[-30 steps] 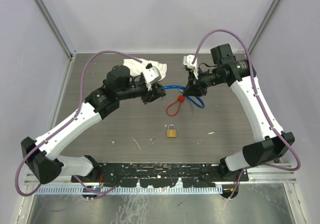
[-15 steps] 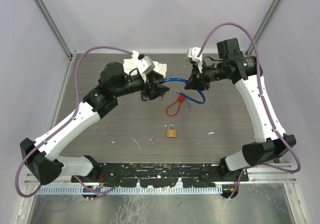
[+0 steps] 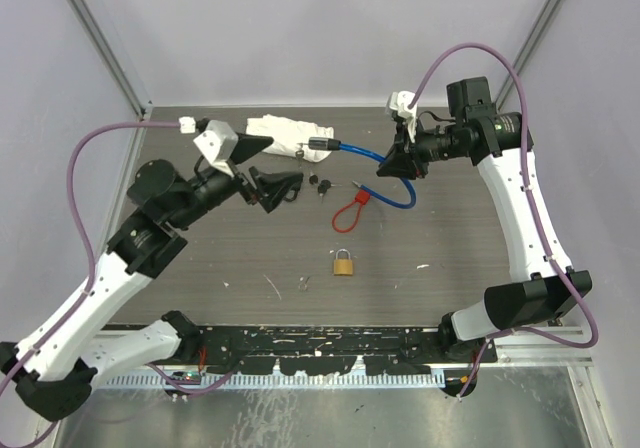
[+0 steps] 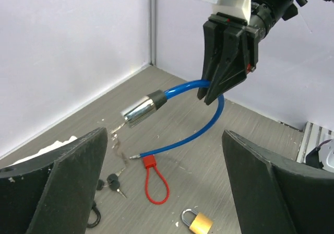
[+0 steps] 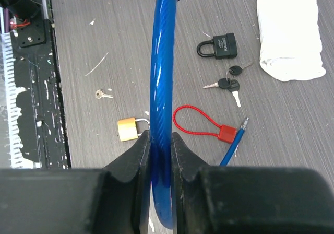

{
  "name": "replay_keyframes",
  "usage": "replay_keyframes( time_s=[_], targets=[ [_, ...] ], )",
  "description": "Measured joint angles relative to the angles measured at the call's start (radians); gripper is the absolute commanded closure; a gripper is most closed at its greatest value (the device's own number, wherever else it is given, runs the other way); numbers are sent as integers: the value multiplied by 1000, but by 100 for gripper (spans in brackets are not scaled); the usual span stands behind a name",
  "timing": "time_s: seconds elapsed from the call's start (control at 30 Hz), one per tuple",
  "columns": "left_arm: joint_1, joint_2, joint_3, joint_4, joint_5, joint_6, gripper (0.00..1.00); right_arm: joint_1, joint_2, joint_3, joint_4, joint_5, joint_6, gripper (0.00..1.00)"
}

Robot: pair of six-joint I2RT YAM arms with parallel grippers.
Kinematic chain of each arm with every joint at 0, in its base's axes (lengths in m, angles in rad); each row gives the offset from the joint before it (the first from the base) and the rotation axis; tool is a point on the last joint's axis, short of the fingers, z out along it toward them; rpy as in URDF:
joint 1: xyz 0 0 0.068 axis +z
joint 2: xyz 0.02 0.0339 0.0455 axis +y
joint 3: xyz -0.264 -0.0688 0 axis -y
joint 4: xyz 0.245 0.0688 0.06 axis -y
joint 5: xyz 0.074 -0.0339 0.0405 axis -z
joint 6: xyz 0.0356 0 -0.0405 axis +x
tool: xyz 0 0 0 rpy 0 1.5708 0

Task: Lock with the key
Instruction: Adjust the lock.

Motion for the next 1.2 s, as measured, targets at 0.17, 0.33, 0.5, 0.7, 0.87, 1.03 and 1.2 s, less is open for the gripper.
replay_keyframes(
  time_s=[0.17, 0.33, 0.5, 0.7, 0.87, 1.03, 1.2],
  targets=[
    [46, -104, -119, 1, -2, -53, 14, 0, -2, -8, -1, -44, -10, 99],
    [70, -142, -280, 85, 19, -242, 4, -3, -15, -47, 12, -61, -1, 99],
    [70, -141, -367, 146, -22, -514, 18, -6, -35, -95, 64, -60, 46, 99],
    [30, -64, -360, 261, -127, -803, 17, -6, -126, -256, 245, -49, 188, 99],
    [-188, 50, -325, 267, -335, -873, 17, -5, -211, -391, 418, -32, 326, 99],
    [-287, 223, -157, 232, -507, -928, 17, 18, -268, -476, 542, -9, 415, 99],
    [-300, 384, 11, 197, -612, -974, 26, 36, -290, -513, 603, 14, 454, 99]
  ],
)
